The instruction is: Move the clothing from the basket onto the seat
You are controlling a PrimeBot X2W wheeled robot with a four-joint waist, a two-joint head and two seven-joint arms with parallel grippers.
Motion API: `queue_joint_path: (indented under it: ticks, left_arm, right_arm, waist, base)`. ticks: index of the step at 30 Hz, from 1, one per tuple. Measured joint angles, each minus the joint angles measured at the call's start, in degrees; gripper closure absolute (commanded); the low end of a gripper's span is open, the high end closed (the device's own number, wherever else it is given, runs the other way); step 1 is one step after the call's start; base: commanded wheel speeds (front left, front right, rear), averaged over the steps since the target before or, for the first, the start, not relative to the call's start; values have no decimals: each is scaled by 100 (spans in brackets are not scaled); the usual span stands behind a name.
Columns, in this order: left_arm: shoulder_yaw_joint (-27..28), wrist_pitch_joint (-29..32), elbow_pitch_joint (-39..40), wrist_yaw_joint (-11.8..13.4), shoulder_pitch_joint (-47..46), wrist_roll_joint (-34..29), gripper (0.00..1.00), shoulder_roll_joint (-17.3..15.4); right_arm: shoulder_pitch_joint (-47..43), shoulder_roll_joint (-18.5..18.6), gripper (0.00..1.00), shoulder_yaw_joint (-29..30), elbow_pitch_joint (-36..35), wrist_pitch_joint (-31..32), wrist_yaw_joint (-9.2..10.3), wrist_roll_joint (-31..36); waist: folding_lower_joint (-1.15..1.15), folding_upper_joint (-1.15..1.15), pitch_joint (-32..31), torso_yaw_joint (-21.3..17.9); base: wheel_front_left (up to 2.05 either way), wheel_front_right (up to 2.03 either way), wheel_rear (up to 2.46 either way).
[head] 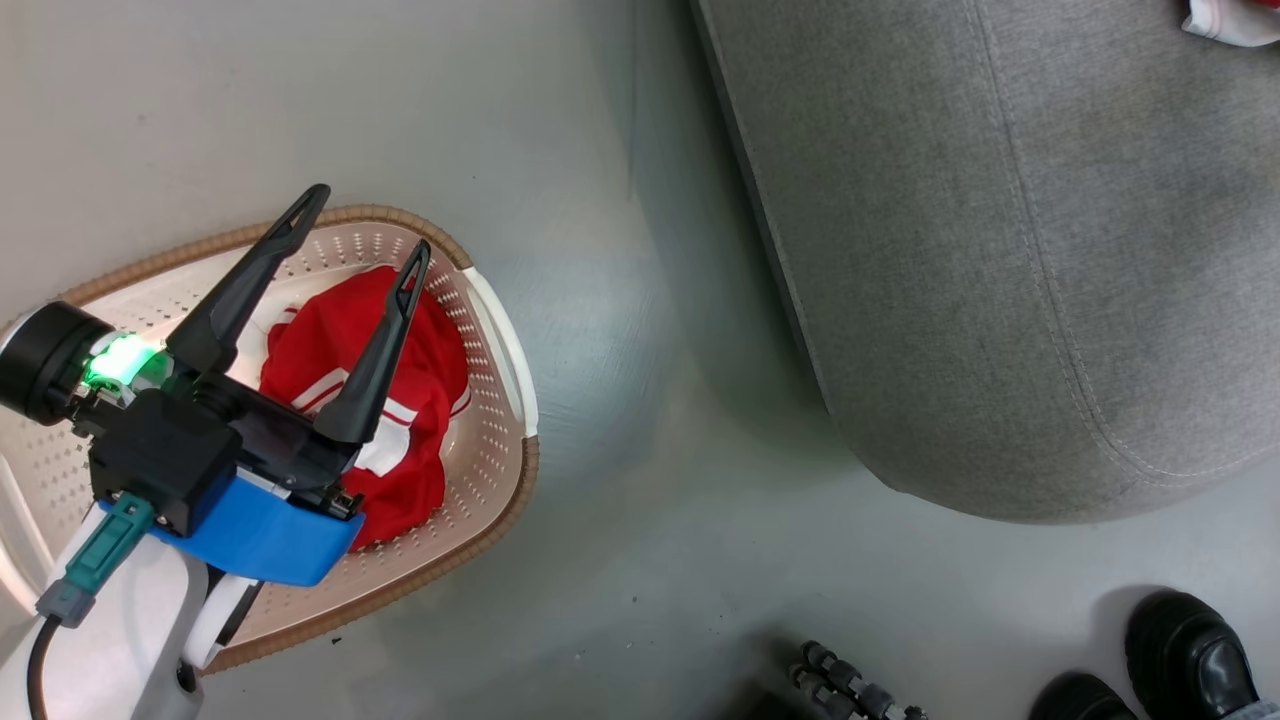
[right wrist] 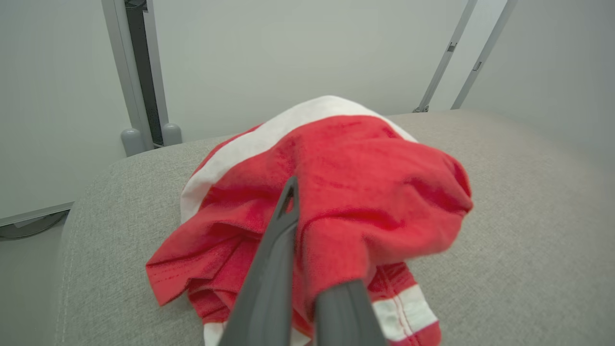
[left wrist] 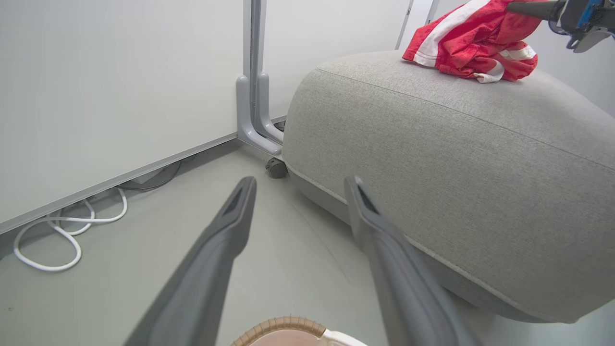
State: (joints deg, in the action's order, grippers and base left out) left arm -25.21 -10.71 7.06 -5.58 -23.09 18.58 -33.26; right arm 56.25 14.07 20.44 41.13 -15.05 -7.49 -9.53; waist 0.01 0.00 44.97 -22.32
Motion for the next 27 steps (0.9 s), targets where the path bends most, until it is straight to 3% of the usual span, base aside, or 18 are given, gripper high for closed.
queue_joint_path:
  ticks: [5,6,7,8,9,20,27]
  left_arm:
    - [-31,-23,-52,24,2,9,0,19]
    - [-48,-24,-67,23,2,11,0,25]
    - [-73,-31,-80,23,2,16,0,32]
    - [-93,-48,-85,22,2,18,0,41]
    - [-109,-52,-90,22,1,22,0,55]
    - [-157,-152,-282,21,-43,67,0,123]
    - [-275,-360,-754,13,-43,162,0,552]
  right_arm:
    - [2,-7,100,-97,64,0,0,121]
    - [3,-23,93,-89,89,0,0,140]
    - [4,-33,71,-80,123,0,0,141]
    - [7,-33,27,-73,156,0,0,144]
    - [13,-33,0,-63,183,0,0,152]
    - [1,-22,0,3,221,0,0,185]
    - [-471,20,0,41,220,0,0,269]
  waist:
    - [0,0,-93,-31]
    - [0,0,-113,-38]
    - [-1,0,-133,-41]
    - [-1,0,-149,-40]
    - [0,0,-163,-35]
    - [-1,0,-286,13]
    - [-1,0,-699,113]
  base:
    - [0,0,0]
    - [0,0,0]
    - [0,0,0]
    - [0,0,0]
    - [0,0,0]
    - [0,0,0]
    - [0,0,0]
